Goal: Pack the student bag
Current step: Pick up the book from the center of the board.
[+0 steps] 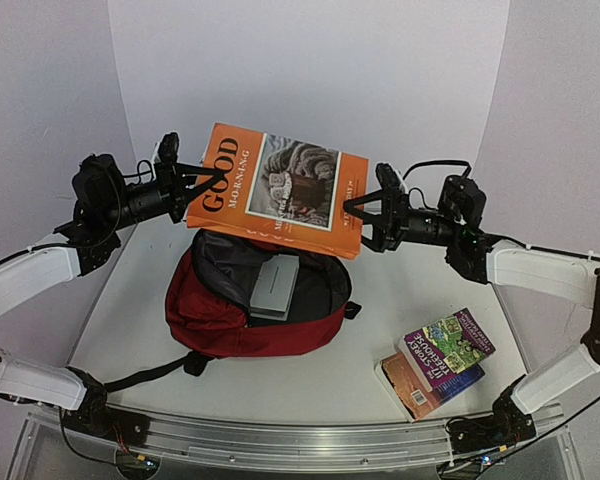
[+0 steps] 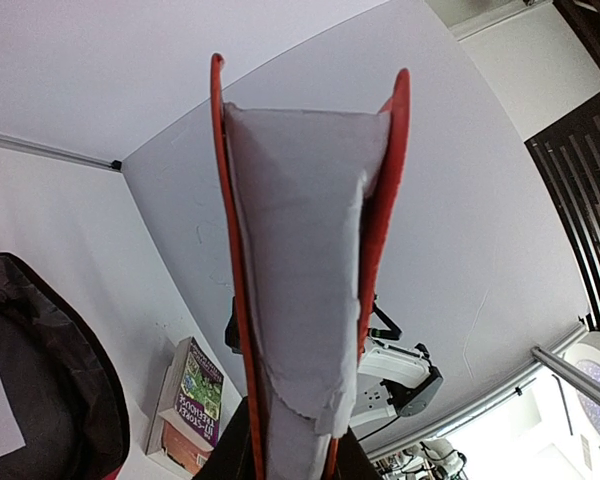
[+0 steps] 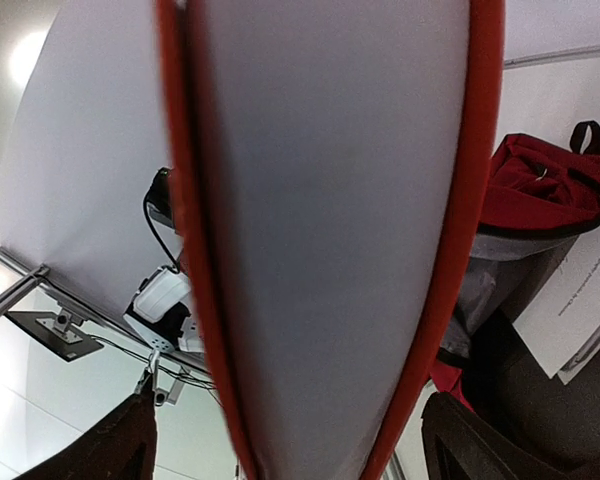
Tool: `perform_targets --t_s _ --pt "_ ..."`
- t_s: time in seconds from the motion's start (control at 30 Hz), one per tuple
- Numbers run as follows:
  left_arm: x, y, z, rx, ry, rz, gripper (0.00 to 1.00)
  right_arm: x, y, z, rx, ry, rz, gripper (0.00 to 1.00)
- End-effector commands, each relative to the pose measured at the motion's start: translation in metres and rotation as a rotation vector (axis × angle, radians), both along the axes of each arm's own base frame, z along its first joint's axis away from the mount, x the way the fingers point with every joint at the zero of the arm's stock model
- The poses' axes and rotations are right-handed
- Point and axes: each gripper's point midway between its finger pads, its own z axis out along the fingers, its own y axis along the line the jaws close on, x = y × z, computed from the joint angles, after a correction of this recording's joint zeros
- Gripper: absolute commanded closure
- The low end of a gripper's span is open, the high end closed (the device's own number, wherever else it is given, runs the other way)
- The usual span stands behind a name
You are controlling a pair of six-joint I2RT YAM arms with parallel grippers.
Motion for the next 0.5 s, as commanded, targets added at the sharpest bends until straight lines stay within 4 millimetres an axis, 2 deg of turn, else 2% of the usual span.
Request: perform_targets --t_s 0.0,0.13,0.17,0.23,0.3,0.33,0.47 --pt "-0.01 0.0 0.017 -0.049 -0.059 -0.036 0.82 -0.01 0.011 0.046 0.154 -0.081 0.058 0.25" --pt "-0.008 0.0 0.008 -0.038 -0.037 -0.033 0.81 -0.011 0.015 0.058 0.23 -0.084 0.052 0.48" --pt "-0.007 -0.001 0.004 -0.031 -0.027 -0.031 0.8 -0.009 0.014 0.059 0.245 -0.082 0.042 0.58" --pt "-0.006 -0.001 -0.002 -0.014 -0.015 -0.026 0.78 -0.005 0.013 0.059 0.264 -0.074 0.015 0.72" --pt "-0.005 0.0 -0.01 0.009 0.004 -0.015 0.73 -0.002 0.011 0.057 0.27 -0.067 -0.01 0.8" --pt "-0.004 0.001 -0.014 0.022 0.015 -0.005 0.7 0.0 0.011 0.055 0.27 -0.062 -0.022 0.82" --pt "0.004 0.01 -0.036 0.111 0.08 0.061 0.37 0.005 0.007 0.05 0.27 -0.055 -0.07 0.88"
